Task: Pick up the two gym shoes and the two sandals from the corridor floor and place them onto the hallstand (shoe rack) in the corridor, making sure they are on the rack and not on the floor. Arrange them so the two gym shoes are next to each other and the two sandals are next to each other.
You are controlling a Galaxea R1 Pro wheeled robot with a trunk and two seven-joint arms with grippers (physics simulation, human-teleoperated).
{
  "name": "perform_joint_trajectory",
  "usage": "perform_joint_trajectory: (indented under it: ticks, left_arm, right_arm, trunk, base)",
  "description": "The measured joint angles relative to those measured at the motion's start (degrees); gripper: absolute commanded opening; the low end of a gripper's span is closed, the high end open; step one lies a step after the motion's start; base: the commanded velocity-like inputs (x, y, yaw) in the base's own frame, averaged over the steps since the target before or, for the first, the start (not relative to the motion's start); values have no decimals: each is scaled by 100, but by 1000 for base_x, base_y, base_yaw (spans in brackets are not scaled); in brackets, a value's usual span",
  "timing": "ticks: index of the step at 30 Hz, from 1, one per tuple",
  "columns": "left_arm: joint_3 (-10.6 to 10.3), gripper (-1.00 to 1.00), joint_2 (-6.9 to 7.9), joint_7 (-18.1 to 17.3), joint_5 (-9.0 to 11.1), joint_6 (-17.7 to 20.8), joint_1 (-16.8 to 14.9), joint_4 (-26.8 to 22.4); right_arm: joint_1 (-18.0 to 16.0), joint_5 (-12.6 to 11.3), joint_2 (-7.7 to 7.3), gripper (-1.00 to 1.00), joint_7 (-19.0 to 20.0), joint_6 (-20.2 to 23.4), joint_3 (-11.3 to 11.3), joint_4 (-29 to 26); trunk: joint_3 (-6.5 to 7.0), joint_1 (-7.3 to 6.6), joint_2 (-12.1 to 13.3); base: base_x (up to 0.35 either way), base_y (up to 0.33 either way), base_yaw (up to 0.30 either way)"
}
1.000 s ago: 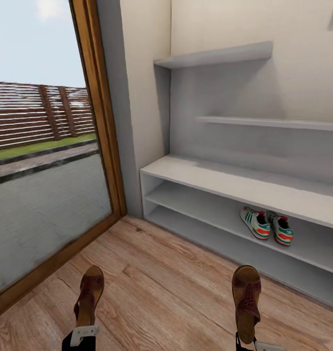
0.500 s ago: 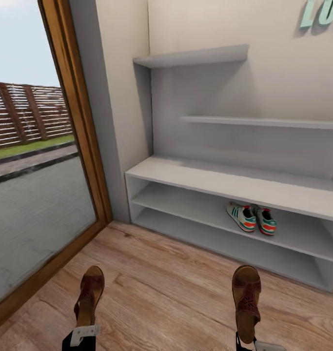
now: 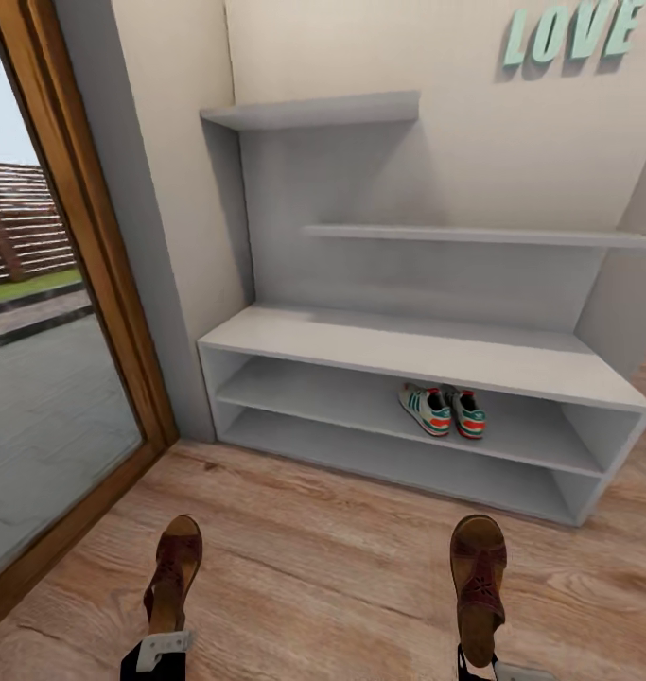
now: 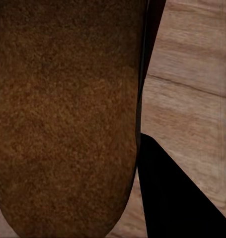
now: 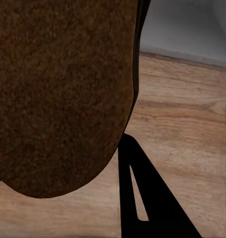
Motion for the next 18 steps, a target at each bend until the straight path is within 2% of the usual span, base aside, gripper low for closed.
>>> perform_joint_trajectory:
  ticks: [9,18]
  left_arm:
    - [2,-100,0,1,9,0,1,-6]
    - [0,-100,0,0,1,0,0,0]
  right_arm:
    - [-1,0,-2,-100,0,-1,1,1]
    - [0,0,0,-100,1,0,0,0]
  trunk:
    - [0,0,0]
    - [0,0,0]
  base:
    - [0,176,-287]
    - [0,14,-287]
